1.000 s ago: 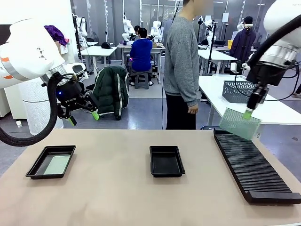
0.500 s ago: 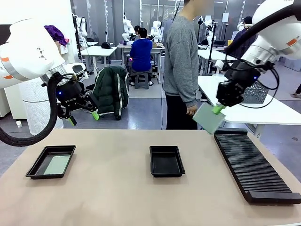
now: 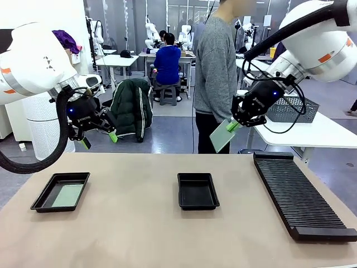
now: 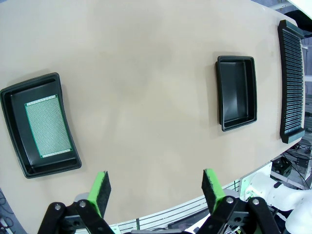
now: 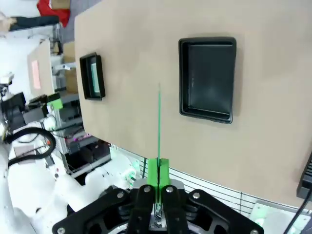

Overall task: Inspect and transfer BCBs to ESD trays.
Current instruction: Pick up the Blank PCB from the PCB Rack and place it in the right ESD tray.

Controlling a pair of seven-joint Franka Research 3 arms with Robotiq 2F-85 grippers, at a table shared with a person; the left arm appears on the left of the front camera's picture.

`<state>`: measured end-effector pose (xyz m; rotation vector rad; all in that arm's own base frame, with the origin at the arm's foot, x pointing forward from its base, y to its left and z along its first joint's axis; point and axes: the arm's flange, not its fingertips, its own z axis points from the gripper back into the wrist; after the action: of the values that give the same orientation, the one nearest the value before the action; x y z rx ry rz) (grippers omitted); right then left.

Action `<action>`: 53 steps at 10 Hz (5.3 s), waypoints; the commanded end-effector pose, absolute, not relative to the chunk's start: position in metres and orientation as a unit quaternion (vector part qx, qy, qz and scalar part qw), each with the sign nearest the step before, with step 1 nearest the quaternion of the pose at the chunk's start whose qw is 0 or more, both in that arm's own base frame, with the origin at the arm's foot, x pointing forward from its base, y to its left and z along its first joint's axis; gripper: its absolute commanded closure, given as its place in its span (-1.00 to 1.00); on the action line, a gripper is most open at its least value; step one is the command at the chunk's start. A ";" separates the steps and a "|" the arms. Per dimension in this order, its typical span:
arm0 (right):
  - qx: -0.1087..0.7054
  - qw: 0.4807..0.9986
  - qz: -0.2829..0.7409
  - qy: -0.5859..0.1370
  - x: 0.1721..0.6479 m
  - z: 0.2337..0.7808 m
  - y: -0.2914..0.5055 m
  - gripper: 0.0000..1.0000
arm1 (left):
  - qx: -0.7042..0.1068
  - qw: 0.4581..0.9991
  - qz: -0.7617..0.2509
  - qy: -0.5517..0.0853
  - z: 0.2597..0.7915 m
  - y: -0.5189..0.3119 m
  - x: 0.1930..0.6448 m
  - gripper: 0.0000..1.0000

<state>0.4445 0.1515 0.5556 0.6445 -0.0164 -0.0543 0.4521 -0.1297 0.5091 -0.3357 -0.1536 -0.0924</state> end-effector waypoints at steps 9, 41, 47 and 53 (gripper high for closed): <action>0.310 0.949 -0.053 -0.024 0.438 0.543 0.166 0.97 | -0.167 0.982 -0.046 -0.077 0.509 -0.130 0.449 -1.00; 0.380 0.925 -0.027 -0.011 0.493 0.306 0.206 0.97 | -0.167 0.982 -0.046 -0.077 0.509 -0.130 0.449 -1.00; 0.364 0.931 -0.037 -0.002 0.491 0.300 0.206 0.68 | -0.167 0.982 -0.046 -0.077 0.509 -0.130 0.449 -1.00; 0.325 0.945 -0.041 -0.004 0.491 0.313 0.210 -0.50 | -0.167 0.982 -0.046 -0.077 0.509 -0.130 0.449 -1.00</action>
<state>0.4921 0.2012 0.3051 0.7123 0.0020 -0.0627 0.4520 -0.1297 0.5092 -0.3357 -0.1538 -0.0924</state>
